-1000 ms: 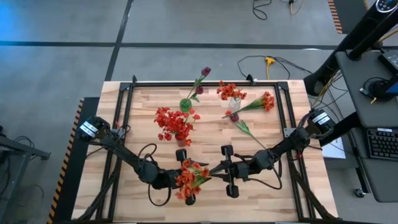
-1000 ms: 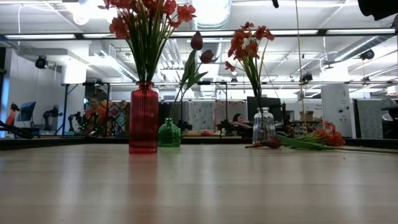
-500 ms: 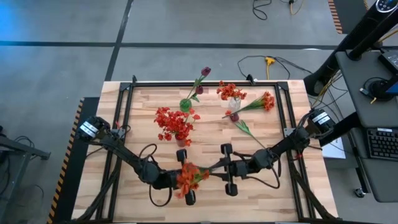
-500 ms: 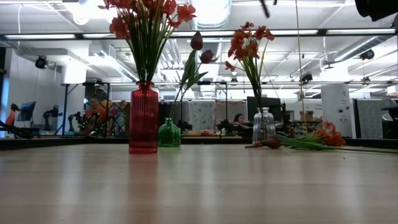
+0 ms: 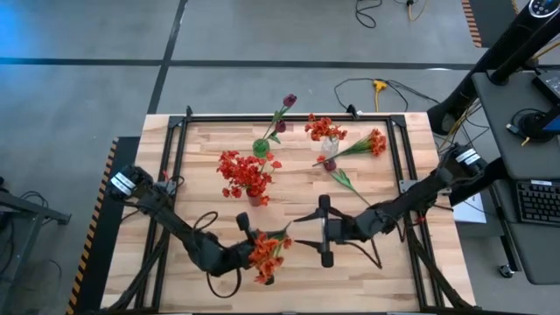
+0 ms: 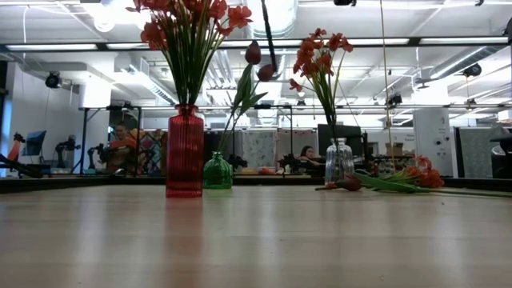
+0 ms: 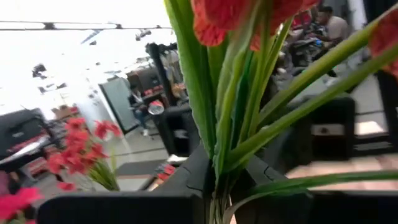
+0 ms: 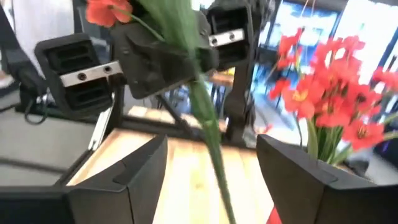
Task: Sort flowers into vase by color
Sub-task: Put the left orange flowers into the transparent vase
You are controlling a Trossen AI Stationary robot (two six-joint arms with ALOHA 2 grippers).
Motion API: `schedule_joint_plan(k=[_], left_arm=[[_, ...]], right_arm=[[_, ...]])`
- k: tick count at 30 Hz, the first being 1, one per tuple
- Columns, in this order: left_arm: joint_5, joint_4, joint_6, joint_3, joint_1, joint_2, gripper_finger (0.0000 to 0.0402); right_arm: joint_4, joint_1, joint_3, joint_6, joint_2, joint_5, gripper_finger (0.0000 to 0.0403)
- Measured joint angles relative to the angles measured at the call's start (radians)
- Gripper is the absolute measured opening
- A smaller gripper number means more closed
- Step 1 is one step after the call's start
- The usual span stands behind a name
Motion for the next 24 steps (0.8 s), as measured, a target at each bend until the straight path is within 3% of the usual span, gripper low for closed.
schedule_joint_plan(k=[8, 15, 19, 24], left_arm=[[0.057, -0.16, -0.198, -0.001, 0.018, 0.0, 0.0019], [0.058, -0.156, -0.2, -0.001, 0.019, 0.0, 0.0018], [0.07, -0.157, -0.202, -0.001, 0.019, 0.0, 0.0018], [0.078, -0.151, -0.21, -0.001, 0.022, 0.0, 0.0022]], right_arm=[[-0.375, -0.009, 0.171, 0.093, 0.036, -0.005, 0.0245], [-0.413, -0.008, 0.236, 0.09, 0.071, -0.008, 0.0222], [-0.414, -0.009, 0.252, 0.089, 0.084, -0.005, 0.0184], [-0.421, -0.009, 0.259, 0.08, 0.093, -0.005, 0.0107]])
